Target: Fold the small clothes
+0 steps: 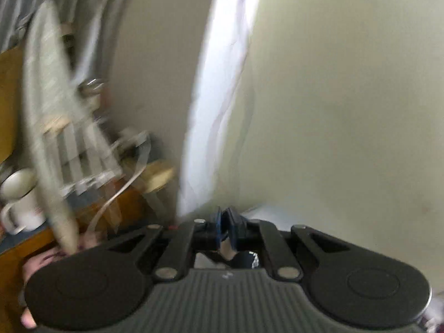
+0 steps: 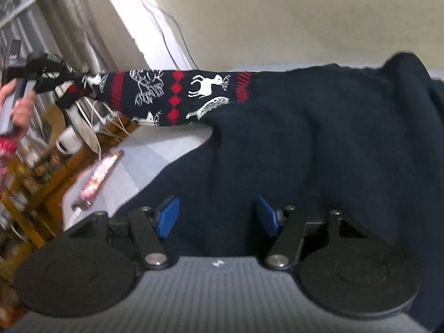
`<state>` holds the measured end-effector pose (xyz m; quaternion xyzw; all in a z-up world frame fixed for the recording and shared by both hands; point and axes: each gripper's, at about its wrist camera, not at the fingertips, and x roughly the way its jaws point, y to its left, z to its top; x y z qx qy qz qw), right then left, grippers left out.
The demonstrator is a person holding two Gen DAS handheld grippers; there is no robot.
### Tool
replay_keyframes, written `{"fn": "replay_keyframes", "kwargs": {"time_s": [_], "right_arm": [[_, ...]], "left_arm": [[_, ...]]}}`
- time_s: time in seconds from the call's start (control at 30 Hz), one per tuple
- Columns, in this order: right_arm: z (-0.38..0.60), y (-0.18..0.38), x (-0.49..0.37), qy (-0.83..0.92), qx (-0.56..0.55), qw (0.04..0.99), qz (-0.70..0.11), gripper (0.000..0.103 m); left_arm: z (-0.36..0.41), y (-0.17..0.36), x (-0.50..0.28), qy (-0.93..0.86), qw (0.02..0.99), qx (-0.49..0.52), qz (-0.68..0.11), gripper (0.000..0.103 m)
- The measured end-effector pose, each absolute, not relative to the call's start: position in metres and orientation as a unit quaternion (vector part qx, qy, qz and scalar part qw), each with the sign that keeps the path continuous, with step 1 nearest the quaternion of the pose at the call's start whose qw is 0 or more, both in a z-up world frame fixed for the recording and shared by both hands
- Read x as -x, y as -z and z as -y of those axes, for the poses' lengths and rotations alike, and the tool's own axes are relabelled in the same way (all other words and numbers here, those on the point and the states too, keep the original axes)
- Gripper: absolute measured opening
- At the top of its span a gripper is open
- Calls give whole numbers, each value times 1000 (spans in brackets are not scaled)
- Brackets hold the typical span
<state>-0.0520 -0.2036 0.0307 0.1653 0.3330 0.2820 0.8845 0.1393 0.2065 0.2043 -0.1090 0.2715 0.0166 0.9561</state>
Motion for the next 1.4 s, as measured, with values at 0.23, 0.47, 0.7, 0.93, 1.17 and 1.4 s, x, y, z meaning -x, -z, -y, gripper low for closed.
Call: {"fn": "replay_keyframes", "kwargs": {"time_s": [0.23,0.47,0.7,0.93,1.17,1.4], "right_arm": [[216,-33,63,-289,-200,873,-339,65],[218,-37,53,-281,-213,871,-342,65],[216,-43,52,-274,-212,875,-338,64],[287,-92,41,-149,-184,939,-251,64],[311,-80,-19,-27,-14,966,-258,65],[326,-72,-51,-45,-90,943,-317,10]], "left_arm": [[-13,-258,-122,193,950,9,-244,7],[127,-216,-81,389,872,-97,-280,54],[69,-143,-147,250,900,-86,-347,64],[-30,-46,-223,147,876,-16,-459,66],[-25,-9,-223,199,853,13,-483,85],[6,4,-230,220,845,-30,-487,93]]}}
